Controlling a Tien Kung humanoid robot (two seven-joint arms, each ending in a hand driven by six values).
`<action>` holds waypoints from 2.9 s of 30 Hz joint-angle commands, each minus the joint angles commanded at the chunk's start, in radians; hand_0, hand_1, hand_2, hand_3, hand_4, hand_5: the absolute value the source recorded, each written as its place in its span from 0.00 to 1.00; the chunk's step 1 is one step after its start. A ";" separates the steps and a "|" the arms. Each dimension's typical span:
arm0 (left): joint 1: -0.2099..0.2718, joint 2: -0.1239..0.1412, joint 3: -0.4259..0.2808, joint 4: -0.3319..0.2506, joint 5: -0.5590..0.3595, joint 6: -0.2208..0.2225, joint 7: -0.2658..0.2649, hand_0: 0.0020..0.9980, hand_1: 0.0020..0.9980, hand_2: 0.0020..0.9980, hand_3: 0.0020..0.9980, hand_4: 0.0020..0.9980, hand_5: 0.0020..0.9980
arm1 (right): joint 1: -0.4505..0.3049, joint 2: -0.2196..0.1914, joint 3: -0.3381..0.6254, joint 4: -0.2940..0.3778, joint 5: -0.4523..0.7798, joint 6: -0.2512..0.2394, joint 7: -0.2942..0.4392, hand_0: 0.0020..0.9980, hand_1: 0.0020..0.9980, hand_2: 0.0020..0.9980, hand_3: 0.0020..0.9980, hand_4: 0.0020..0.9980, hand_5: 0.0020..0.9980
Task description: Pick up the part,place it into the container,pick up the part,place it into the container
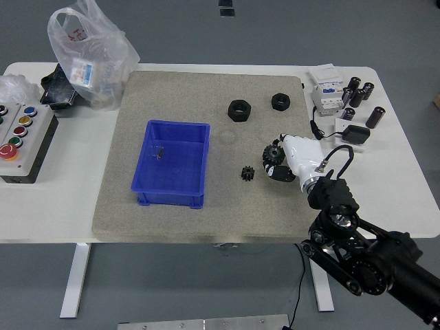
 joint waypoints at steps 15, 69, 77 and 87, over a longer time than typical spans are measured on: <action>-0.003 0.006 0.005 0.000 0.006 -0.001 0.007 0.61 0.64 0.62 0.69 0.68 0.28 | 0.230 0.135 -0.269 -0.023 0.137 -0.056 0.101 0.31 0.54 0.59 0.66 0.46 0.13; -0.009 -0.007 -0.044 0.000 0.060 -0.005 0.004 0.61 0.64 0.62 0.68 0.67 0.27 | -0.011 0.026 -0.097 -0.034 0.168 0.000 0.039 0.28 0.50 0.53 0.64 0.47 0.26; -0.010 -0.007 -0.041 0.000 0.058 -0.008 0.005 0.61 0.64 0.62 0.68 0.67 0.27 | -0.007 0.027 -0.104 -0.046 0.166 0.005 0.034 0.28 0.43 0.41 0.50 0.34 0.00; -0.011 -0.008 -0.041 0.000 0.058 -0.009 0.004 0.61 0.64 0.62 0.67 0.66 0.27 | 0.007 0.025 -0.114 -0.050 0.161 -0.015 0.049 0.27 0.40 0.27 0.41 0.21 0.00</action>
